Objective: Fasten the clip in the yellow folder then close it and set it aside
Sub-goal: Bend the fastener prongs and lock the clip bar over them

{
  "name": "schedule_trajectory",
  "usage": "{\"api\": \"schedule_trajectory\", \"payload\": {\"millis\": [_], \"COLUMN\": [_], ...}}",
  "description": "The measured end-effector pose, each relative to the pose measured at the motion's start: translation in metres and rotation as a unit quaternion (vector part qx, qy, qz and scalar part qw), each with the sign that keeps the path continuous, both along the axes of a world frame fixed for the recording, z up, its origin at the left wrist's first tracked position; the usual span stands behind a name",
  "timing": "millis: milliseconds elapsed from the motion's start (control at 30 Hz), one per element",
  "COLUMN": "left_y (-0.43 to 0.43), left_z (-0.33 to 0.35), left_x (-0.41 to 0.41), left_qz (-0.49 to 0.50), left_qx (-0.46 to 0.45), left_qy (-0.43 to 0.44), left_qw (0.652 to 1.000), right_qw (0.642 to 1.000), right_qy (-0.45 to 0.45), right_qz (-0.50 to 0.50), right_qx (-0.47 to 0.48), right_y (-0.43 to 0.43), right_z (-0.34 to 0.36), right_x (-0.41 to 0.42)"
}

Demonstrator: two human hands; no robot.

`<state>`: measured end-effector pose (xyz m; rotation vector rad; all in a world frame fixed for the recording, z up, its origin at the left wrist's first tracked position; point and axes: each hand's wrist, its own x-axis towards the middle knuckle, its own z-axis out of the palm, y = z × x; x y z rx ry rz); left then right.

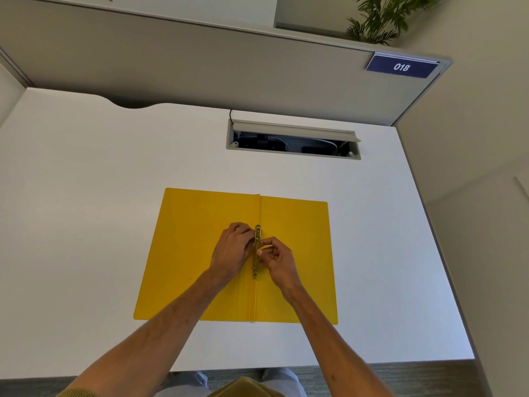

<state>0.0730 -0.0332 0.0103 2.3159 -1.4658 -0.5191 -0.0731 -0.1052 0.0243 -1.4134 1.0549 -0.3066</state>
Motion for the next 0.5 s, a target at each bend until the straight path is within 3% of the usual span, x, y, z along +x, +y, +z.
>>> {"api": "schedule_trajectory", "payload": {"millis": [333,500], "left_y": [0.001,0.014], "left_z": [-0.003,-0.004], "left_x": [0.001,0.006], "left_qz": [-0.018,-0.001], "left_qx": [0.001,-0.038], "left_qy": [0.003,0.05], "left_qw": [1.0,0.998], "right_qw": [1.0,0.999], "right_qy": [0.021,0.039], "right_qz": [-0.007,-0.014], "right_qx": [-0.002,-0.013], "right_y": [-0.001,0.001], "right_z": [-0.004,-0.003], "right_x": [-0.001,0.004]}}
